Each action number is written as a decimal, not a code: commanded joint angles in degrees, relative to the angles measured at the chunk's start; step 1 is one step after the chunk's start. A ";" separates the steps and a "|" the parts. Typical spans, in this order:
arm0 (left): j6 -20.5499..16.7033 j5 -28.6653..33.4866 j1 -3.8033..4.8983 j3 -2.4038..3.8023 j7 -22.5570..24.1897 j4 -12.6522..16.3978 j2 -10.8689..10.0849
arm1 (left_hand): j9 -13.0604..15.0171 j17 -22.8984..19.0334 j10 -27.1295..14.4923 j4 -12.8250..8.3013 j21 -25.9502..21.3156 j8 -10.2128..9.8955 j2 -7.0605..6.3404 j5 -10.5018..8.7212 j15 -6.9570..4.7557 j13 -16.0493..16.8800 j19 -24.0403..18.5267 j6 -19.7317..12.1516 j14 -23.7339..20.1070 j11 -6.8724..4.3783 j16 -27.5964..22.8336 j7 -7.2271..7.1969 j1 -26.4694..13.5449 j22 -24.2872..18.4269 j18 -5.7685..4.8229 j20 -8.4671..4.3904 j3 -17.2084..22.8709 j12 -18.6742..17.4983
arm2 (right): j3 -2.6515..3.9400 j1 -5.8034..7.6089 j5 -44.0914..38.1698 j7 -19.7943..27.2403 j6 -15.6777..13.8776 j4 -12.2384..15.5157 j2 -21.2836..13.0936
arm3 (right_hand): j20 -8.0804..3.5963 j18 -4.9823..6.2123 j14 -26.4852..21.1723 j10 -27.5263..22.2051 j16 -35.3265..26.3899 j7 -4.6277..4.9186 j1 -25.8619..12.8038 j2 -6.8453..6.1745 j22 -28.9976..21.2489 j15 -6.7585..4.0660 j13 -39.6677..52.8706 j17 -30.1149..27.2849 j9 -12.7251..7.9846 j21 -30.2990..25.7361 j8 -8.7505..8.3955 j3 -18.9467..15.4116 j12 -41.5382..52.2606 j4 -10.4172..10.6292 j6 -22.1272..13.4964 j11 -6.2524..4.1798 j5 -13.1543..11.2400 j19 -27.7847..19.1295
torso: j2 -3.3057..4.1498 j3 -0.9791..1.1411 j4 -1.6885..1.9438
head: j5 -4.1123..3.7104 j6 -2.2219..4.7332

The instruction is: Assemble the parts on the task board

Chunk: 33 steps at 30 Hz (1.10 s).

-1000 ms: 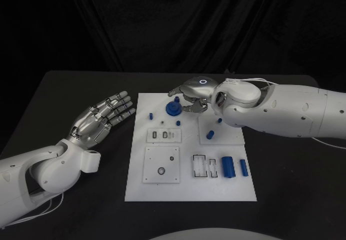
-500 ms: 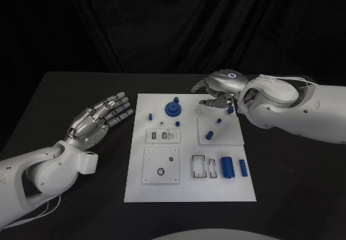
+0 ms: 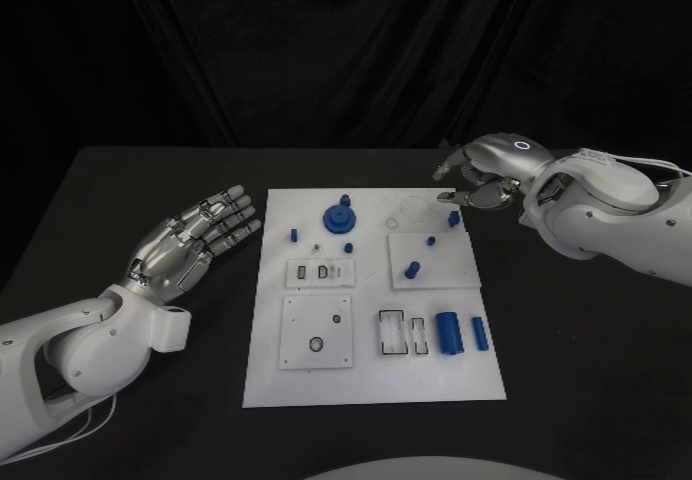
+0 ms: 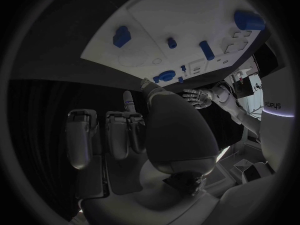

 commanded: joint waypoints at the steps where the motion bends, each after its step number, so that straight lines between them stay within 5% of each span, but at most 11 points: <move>1: 0.72 0.09 0.05 0.04 10.25 -0.10 0.31 | 0.07 0.06 0.03 -0.15 0.24 0.28 0.00 0.21 0.34 0.06 0.18 0.12 -0.16 0.26 0.20 0.25 -0.48 0.08 -0.35 0.04 0.35 0.18 | -0.03 -0.64 1.38 -0.44 -2.59 -0.17 -0.89 | -0.24 -0.63 6.02 5.97 0.14 -0.08 -0.29 -0.19 13.63 -0.17 15.09 15.09 -0.08 0.32 0.27 -0.19 0.16 0.59 0.58 -0.17 -0.51 4.52 | 0.00 -0.03 0.10 | -0.31 -0.06; 12: 0.94 0.08 0.03 0.04 10.29 -0.26 0.61 | 0.06 0.06 0.01 -0.14 0.24 0.26 -0.03 0.22 0.40 0.05 0.19 0.00 -0.15 0.28 0.22 0.27 -0.53 0.08 -0.41 0.04 0.49 0.16 | -0.05 -2.54 2.27 -0.94 -2.03 -0.53 -2.71 | -0.24 -0.61 6.02 5.97 0.14 -0.07 -0.51 -0.80 13.61 -0.16 15.09 15.09 -0.23 0.24 0.08 -0.99 0.16 2.04 1.01 -0.15 -1.82 4.47 | -0.04 -0.16 0.12 | -0.30 -0.31; 18: 0.98 0.08 0.03 0.04 10.28 -0.35 0.61 | 0.06 0.06 0.01 -0.14 0.24 0.26 -0.03 0.22 0.40 0.05 0.19 0.00 -0.15 0.28 0.22 0.27 -0.53 0.08 -0.41 0.04 0.49 0.16 | -0.06 -3.17 2.87 -0.90 -1.82 -0.75 -2.80 | -0.25 -0.58 6.02 5.97 0.14 -0.07 -0.39 -1.12 13.57 -0.17 15.09 15.09 -0.13 0.17 0.27 -1.27 0.16 2.20 1.64 -0.16 -2.21 4.41 | 0.02 -0.07 0.44 | -0.50 -0.53; 33: 1.04 0.08 0.02 0.04 10.15 -0.42 0.51 | 0.05 0.07 -0.03 -0.11 0.24 0.25 -0.03 0.22 0.47 0.05 0.19 -0.02 -0.12 0.30 0.32 0.29 -0.60 0.07 -0.49 0.04 0.66 0.18 | -0.06 -4.68 3.92 -0.21 -1.50 -0.58 -3.23 | -0.22 -0.39 6.02 5.97 0.14 -0.06 -0.84 -1.80 13.19 -0.13 15.09 15.09 -0.20 -0.42 -0.05 -1.97 0.16 2.36 1.42 -0.12 -2.37 3.98 | 0.03 -0.06 0.24 | -0.06 -1.11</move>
